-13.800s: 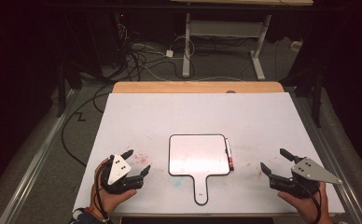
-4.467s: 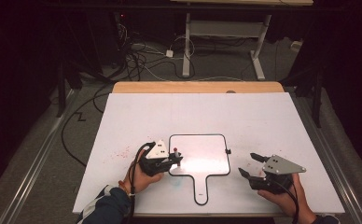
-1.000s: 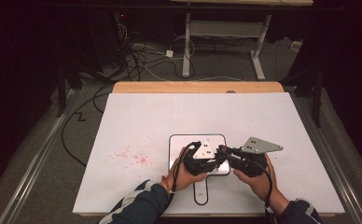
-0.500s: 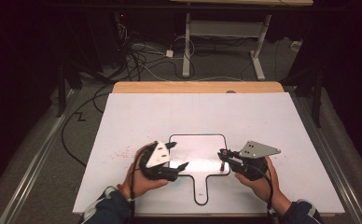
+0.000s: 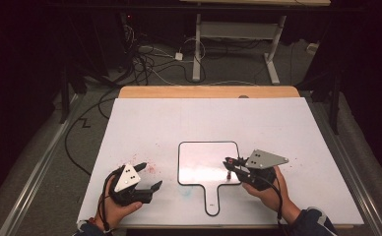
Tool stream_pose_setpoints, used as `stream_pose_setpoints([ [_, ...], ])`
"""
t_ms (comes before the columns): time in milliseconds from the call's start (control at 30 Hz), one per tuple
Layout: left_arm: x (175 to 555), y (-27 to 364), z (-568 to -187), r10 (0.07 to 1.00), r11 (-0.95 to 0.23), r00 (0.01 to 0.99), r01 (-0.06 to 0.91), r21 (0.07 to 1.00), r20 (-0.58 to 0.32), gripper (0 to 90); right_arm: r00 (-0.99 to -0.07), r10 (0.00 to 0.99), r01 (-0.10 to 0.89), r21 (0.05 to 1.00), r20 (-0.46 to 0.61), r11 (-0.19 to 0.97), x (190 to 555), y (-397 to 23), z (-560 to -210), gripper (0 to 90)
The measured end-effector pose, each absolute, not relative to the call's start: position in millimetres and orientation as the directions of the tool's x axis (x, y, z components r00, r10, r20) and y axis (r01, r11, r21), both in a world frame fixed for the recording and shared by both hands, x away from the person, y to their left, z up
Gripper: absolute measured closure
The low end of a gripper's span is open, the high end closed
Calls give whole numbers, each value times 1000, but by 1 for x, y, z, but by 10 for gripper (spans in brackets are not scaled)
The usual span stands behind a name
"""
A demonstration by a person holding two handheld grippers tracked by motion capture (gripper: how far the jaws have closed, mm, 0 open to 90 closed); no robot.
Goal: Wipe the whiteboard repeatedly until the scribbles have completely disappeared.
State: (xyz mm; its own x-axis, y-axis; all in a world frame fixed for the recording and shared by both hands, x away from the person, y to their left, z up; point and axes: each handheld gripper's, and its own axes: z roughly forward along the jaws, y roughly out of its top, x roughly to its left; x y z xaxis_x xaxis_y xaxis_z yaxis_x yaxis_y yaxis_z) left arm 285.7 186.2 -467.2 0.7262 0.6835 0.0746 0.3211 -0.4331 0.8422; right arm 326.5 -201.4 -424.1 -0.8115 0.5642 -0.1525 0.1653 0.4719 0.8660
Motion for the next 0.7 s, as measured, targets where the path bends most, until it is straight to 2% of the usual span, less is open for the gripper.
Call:
stream_pose_setpoints([
  [233,288,181,-470,676,-457,732,325,828,85,206,-762,618,164,867,-191,471,334,-221,-425,809],
  [600,289,182,-471,668,-459,740,325,827,80,206,-813,564,136,897,-141,421,343,-192,-431,809],
  [700,290,182,-471,669,-458,740,328,826,77,206,-819,552,123,891,-158,437,341,-190,-431,809],
])
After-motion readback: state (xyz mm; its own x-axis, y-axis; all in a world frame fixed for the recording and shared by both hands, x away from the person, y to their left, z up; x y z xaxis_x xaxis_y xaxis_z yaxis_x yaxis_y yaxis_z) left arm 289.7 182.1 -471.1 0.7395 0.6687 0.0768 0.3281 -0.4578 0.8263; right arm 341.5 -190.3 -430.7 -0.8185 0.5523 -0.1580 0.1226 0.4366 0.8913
